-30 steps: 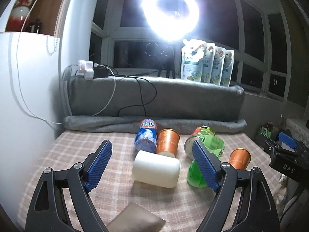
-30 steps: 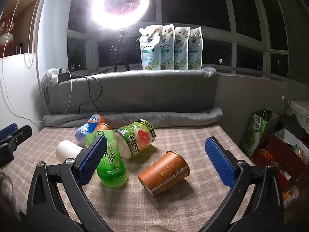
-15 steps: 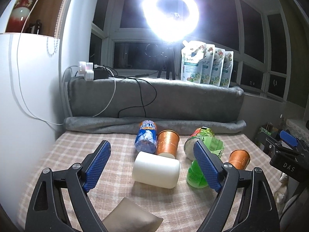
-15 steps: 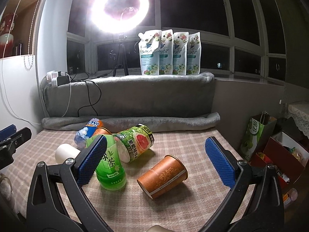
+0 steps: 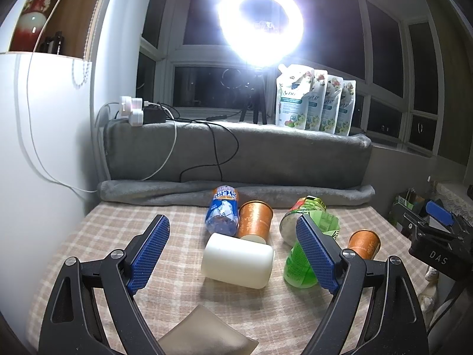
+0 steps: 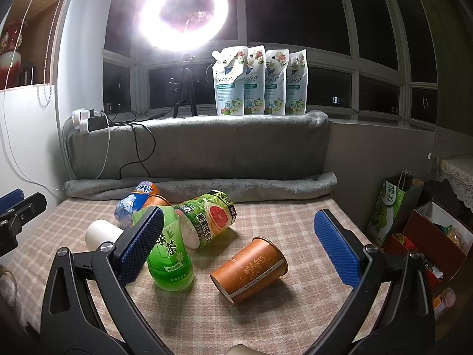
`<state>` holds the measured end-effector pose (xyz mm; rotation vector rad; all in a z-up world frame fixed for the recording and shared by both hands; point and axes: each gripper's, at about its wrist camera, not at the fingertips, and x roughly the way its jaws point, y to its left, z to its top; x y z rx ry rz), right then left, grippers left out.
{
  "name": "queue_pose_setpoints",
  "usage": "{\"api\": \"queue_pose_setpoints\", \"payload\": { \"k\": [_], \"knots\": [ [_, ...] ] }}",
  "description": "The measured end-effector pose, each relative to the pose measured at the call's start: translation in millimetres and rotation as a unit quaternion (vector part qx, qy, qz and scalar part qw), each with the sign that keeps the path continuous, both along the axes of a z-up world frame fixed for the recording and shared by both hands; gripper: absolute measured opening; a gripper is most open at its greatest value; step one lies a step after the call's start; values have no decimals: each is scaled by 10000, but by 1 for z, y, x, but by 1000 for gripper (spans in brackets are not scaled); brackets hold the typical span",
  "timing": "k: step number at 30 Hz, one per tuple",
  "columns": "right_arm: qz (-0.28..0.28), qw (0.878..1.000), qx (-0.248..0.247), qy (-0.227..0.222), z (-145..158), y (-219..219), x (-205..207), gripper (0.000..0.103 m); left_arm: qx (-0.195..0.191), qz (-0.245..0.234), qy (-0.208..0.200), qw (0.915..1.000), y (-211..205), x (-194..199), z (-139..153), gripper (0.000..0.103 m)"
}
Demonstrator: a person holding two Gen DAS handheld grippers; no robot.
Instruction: Flip cup upright
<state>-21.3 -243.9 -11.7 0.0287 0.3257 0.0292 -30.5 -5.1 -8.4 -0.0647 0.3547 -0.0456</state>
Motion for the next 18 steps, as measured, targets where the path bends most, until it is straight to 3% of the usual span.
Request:
{"api": "queue_pose_setpoints", "payload": {
  "k": [18],
  "knots": [
    [16, 10000, 1, 12, -1, 1, 0, 103, 36, 33, -33, 10000, -2, -2, 6, 88]
  ]
}}
